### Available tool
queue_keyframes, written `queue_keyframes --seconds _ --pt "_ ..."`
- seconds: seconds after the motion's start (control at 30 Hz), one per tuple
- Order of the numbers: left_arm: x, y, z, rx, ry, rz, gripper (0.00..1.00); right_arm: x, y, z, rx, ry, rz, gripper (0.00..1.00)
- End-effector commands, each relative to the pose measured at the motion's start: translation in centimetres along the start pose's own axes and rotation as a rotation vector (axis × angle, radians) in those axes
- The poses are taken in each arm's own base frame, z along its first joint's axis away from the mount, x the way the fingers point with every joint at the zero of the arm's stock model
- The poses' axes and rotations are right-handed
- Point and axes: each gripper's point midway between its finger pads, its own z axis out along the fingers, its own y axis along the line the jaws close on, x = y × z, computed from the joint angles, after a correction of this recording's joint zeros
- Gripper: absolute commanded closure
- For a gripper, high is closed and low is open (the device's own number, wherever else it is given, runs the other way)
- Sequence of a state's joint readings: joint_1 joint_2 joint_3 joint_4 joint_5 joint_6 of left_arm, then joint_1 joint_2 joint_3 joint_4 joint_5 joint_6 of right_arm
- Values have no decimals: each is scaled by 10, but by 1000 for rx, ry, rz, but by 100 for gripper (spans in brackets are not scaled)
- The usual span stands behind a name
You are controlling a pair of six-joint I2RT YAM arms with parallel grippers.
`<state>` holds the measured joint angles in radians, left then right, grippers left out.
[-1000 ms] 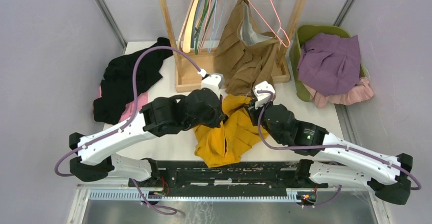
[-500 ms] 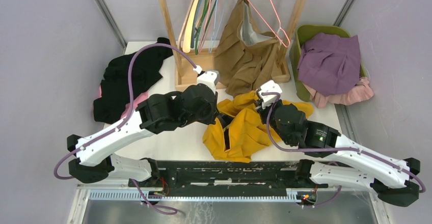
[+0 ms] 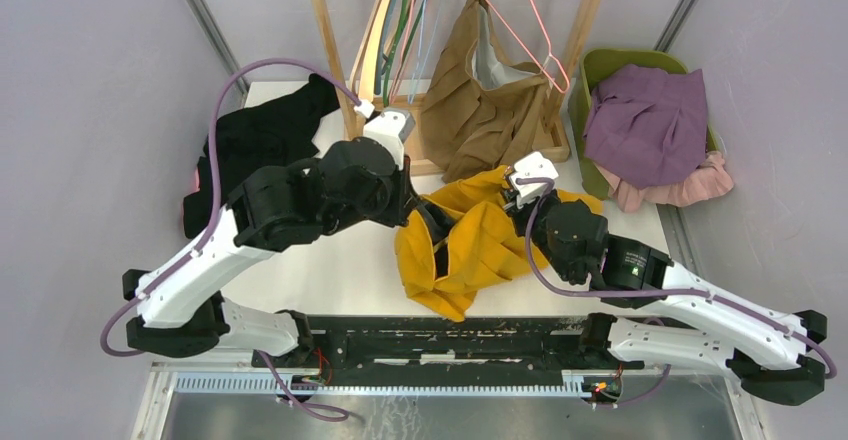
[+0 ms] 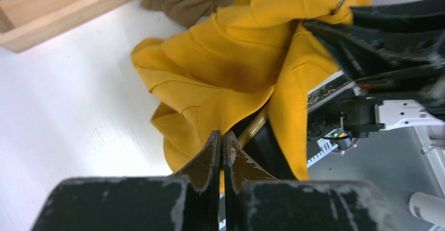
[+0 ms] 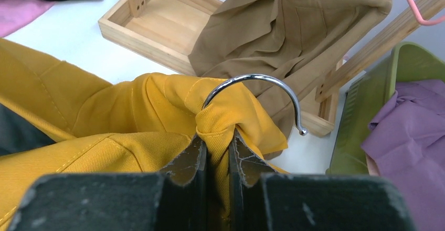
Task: Place the skirt on the hanger
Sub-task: Hang the skirt on the hanger.
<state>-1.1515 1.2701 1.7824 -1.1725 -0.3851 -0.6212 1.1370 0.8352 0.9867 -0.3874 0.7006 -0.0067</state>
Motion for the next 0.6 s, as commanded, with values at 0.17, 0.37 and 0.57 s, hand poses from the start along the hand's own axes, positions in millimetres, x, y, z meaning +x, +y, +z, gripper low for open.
queue_keyframes --seconds 0.17,0.37,0.57 --pt "-60 -20 -24 59 -136 49 97 -23 4 3 -15 -62 8 99" --pt "-32 -53 11 206 -72 27 97 -24 14 12 -23 -69 58 99" --pt "10 -88 55 370 2 4 97 -1 36 23 -59 -54 162 99"
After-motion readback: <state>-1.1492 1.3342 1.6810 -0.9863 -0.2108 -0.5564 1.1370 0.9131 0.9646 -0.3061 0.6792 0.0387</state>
